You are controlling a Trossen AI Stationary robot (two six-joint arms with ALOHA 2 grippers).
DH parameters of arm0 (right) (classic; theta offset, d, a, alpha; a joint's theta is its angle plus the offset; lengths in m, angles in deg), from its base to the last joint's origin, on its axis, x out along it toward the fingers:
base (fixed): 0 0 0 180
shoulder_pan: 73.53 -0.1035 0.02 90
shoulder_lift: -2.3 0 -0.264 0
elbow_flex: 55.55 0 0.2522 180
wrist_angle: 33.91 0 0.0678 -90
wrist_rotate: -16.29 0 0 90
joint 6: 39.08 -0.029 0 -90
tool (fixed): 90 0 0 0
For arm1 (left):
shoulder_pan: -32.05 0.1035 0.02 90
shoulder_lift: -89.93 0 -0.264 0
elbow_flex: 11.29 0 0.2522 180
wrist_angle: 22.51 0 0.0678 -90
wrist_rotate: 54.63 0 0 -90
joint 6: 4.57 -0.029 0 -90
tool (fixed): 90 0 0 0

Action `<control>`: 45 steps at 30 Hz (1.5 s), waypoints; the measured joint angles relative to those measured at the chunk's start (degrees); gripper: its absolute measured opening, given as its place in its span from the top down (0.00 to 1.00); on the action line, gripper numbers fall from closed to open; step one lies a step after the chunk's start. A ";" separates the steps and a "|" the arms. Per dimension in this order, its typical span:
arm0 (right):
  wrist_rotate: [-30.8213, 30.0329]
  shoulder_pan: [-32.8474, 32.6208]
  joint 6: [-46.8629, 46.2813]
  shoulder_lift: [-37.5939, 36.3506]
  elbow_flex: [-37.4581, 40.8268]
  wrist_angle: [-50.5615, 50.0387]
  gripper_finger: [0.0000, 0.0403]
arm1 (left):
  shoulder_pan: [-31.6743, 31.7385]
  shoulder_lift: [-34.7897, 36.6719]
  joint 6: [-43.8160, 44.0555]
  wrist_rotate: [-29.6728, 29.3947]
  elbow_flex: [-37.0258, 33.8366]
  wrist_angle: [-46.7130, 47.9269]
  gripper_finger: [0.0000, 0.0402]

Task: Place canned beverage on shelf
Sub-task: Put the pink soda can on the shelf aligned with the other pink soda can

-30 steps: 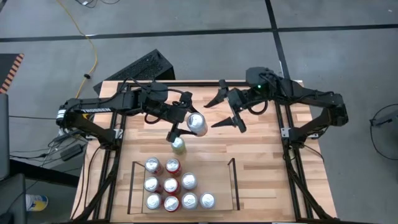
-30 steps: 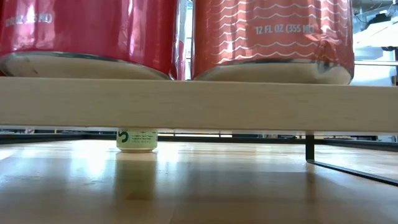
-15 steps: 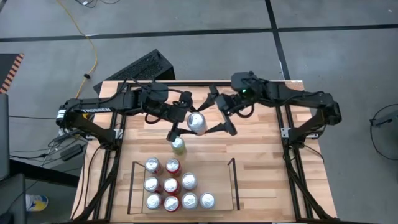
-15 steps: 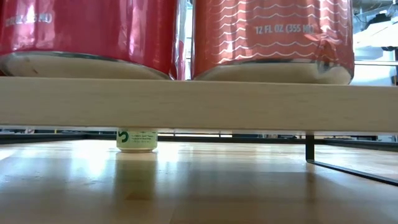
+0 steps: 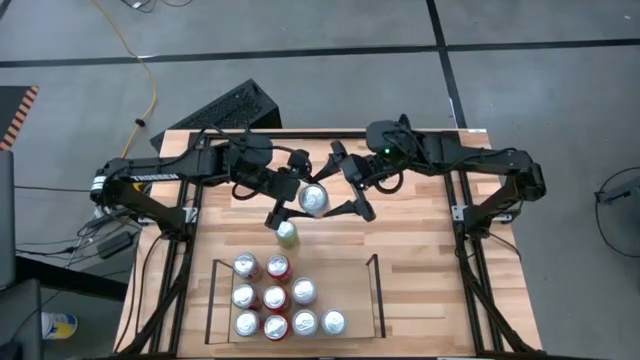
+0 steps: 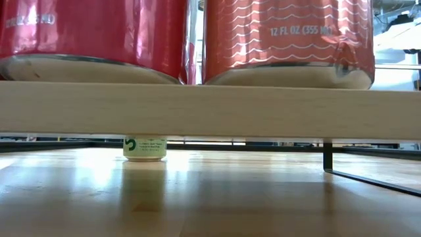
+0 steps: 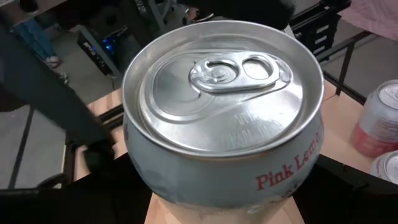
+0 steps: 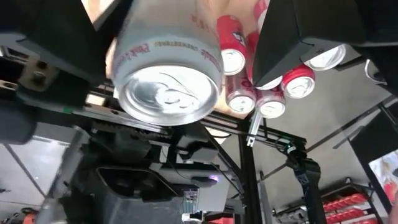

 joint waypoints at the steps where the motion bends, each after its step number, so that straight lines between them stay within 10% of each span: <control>1: 0.00 0.01 -0.29 0.00 0.00 -0.08 0.07 | -0.02 -0.13 -0.07 0.07 0.02 0.02 0.27; 20: -1.81 -1.64 0.68 2.49 -0.07 -3.17 0.54 | -1.57 -1.00 0.52 1.40 -0.05 1.62 0.27; 45: -13.98 -5.65 -6.31 1.99 0.76 -4.93 0.56 | -2.33 -1.08 -0.14 -6.27 -0.27 3.93 0.24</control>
